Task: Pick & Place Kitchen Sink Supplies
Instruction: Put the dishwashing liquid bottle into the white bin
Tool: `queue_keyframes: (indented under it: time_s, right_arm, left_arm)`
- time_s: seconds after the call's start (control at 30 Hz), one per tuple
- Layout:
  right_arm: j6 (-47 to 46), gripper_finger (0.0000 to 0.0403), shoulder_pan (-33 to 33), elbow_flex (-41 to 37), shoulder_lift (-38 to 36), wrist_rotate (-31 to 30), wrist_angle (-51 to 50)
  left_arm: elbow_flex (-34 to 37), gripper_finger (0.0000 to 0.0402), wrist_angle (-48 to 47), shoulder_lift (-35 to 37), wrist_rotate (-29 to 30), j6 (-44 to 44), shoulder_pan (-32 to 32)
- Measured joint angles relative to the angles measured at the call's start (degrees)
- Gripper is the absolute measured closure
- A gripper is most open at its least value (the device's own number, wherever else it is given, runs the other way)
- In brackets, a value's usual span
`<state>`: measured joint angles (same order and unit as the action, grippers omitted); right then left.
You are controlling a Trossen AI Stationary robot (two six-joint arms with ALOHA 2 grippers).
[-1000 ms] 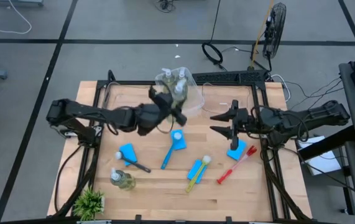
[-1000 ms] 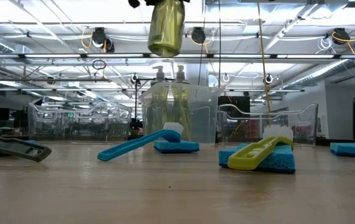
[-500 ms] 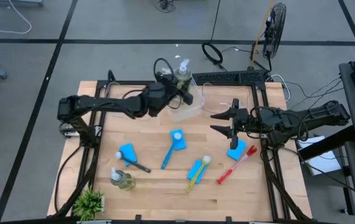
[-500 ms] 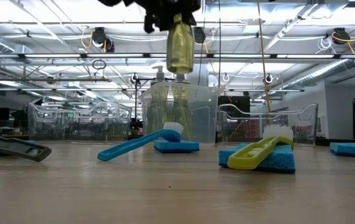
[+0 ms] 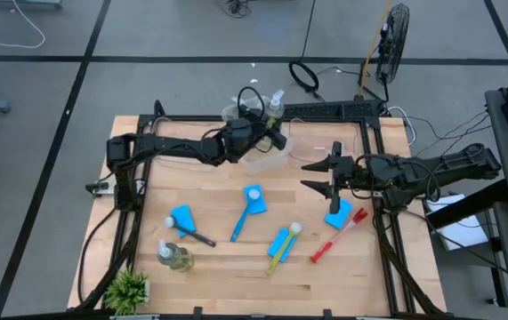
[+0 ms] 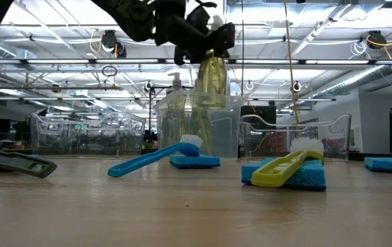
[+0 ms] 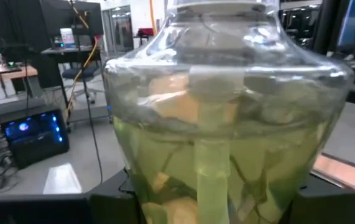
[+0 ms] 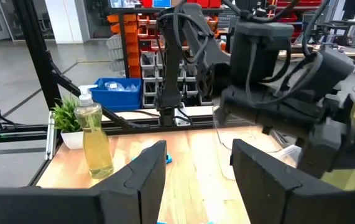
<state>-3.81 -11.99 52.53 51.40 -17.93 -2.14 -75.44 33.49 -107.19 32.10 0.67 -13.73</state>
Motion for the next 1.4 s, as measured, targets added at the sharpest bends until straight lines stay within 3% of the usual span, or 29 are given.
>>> queue_keyframes:
  time_s: [0.53,1.4]
  right_arm:
    - [0.0,0.0232,0.0,0.0,0.0,0.0,-0.3]
    - [0.2,0.0232,0.0,0.0,0.0,0.1,-0.3]
  left_arm:
    - [-0.1,0.0189,-0.4,-7.0,-1.0,1.3,-0.9]
    - [-0.1,0.0134,-9.0,-6.9,-1.1,3.3,-2.0]
